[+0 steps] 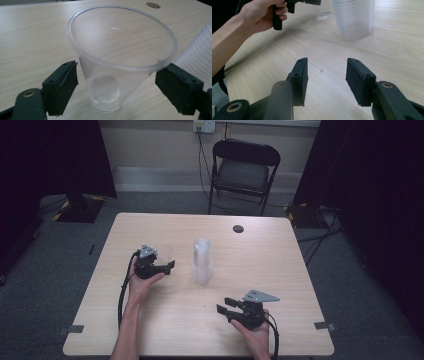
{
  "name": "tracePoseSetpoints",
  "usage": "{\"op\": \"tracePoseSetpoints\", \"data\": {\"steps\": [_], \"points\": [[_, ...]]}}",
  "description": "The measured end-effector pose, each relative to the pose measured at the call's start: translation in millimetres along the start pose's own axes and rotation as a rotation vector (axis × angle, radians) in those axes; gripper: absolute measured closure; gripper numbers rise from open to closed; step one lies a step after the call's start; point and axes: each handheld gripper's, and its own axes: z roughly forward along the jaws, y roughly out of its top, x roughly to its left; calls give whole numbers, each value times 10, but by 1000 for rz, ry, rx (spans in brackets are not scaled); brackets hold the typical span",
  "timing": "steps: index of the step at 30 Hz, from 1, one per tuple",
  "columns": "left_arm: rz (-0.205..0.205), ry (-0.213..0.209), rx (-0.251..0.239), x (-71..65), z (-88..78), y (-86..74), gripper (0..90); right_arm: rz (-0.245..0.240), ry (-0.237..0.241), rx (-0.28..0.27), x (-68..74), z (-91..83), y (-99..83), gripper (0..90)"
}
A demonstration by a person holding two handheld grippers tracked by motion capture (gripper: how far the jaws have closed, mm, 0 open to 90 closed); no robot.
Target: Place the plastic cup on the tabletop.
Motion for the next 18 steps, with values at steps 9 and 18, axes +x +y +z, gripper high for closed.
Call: {"op": "tracePoseSetpoints", "data": {"steps": [9, 18], "points": [[-7, 16, -15, -21, -193, -120, 180, 9, -13, 4, -29, 2, -21, 502], [-9, 9, -37, -127, -464, -236, 158, 20, -30, 2, -63, -28, -48, 479]]}}
